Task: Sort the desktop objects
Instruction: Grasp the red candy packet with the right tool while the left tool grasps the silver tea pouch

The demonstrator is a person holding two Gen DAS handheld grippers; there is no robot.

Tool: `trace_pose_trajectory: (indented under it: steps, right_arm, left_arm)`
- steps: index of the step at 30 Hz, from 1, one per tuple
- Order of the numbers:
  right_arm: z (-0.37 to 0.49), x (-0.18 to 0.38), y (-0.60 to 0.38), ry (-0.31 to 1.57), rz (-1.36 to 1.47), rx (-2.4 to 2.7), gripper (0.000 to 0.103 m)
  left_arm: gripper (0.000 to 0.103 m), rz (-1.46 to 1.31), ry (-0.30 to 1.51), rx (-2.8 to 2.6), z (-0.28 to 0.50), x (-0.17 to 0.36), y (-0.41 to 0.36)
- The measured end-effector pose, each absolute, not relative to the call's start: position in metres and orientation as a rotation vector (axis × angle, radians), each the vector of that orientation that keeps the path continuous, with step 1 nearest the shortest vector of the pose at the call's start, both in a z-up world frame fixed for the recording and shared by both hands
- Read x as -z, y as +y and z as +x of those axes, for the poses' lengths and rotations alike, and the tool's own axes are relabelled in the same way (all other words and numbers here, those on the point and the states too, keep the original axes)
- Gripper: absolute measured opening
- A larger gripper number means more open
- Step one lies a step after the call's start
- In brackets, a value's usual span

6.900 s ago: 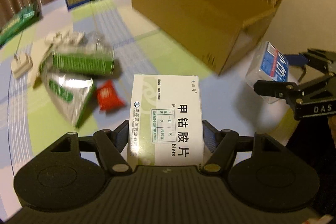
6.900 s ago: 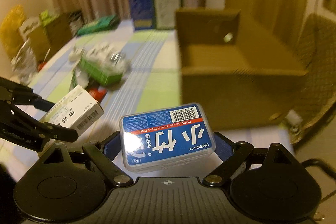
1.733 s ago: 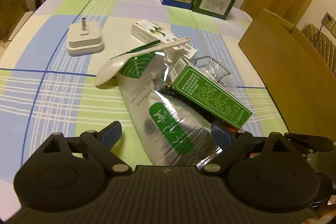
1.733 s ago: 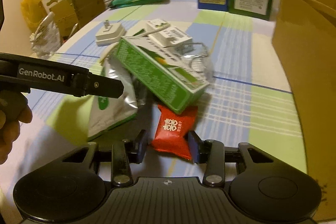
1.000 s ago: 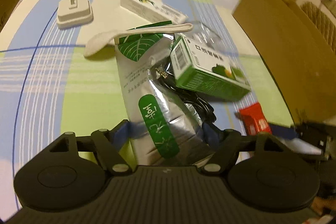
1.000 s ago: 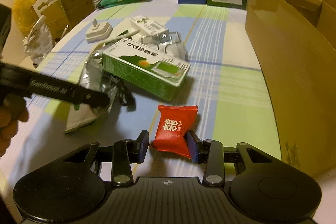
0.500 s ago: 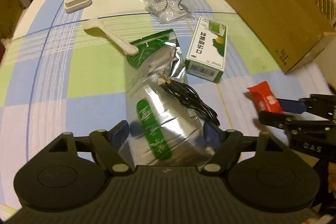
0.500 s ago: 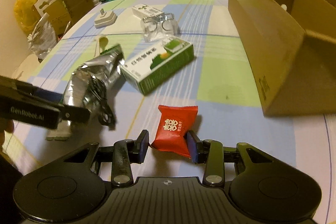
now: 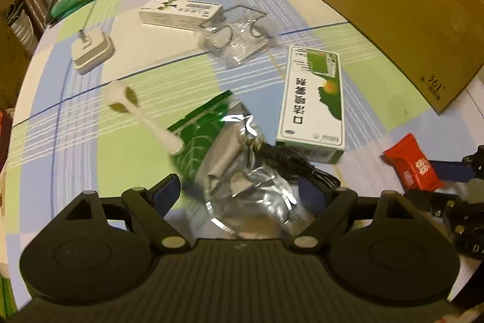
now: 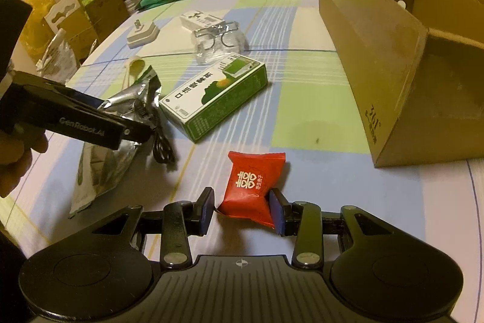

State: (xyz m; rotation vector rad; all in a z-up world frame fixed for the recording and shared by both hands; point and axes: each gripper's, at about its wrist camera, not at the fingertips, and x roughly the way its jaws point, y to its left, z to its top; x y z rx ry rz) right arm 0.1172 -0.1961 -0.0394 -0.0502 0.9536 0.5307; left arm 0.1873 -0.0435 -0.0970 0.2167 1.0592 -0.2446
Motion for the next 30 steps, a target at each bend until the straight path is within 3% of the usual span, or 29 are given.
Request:
trace_pose_trajectory:
  steps: [7, 11, 14, 18, 21, 22, 24, 27, 29, 30]
  right_arm:
    - [0.120, 0.040, -0.198, 0.948, -0.040, -0.535, 0.037]
    - [0.121, 0.039, -0.196, 0.950, -0.042, -0.545, 0.037]
    - [0.121, 0.039, -0.195, 0.950, -0.046, -0.554, 0.037]
    - [0.122, 0.041, -0.191, 0.946, -0.056, -0.553, 0.038]
    - [0.123, 0.041, -0.188, 0.940, -0.073, -0.544, 0.050]
    - [0.123, 0.041, -0.188, 0.935, -0.079, -0.542, 0.058]
    - [0.124, 0.042, -0.186, 0.926, -0.092, -0.539, 0.066]
    - [0.126, 0.044, -0.185, 0.927, -0.094, -0.534, 0.066]
    - [0.127, 0.046, -0.184, 0.927, -0.095, -0.533, 0.066]
    - [0.126, 0.046, -0.183, 0.927, -0.098, -0.533, 0.066]
  left_arm:
    - [0.087, 0.161, 1.124, 0.211, 0.184, 0.116, -0.029]
    - [0.066, 0.139, 1.129, 0.233, 0.177, 0.108, -0.019]
    - [0.057, 0.141, 1.138, 0.254, 0.174, 0.101, -0.012]
    - [0.064, 0.164, 1.158, 0.274, 0.176, 0.101, -0.009]
    - [0.074, 0.171, 1.174, 0.278, 0.179, 0.107, -0.010]
    - [0.078, 0.179, 1.170, 0.279, 0.180, 0.110, -0.012]
    - [0.078, 0.198, 1.161, 0.282, 0.180, 0.111, -0.017]
    - [0.064, 0.201, 1.156, 0.291, 0.183, 0.110, -0.019]
    - [0.047, 0.231, 1.139, 0.285, 0.182, 0.106, -0.020]
    - [0.045, 0.240, 1.134, 0.290, 0.182, 0.104, -0.020]
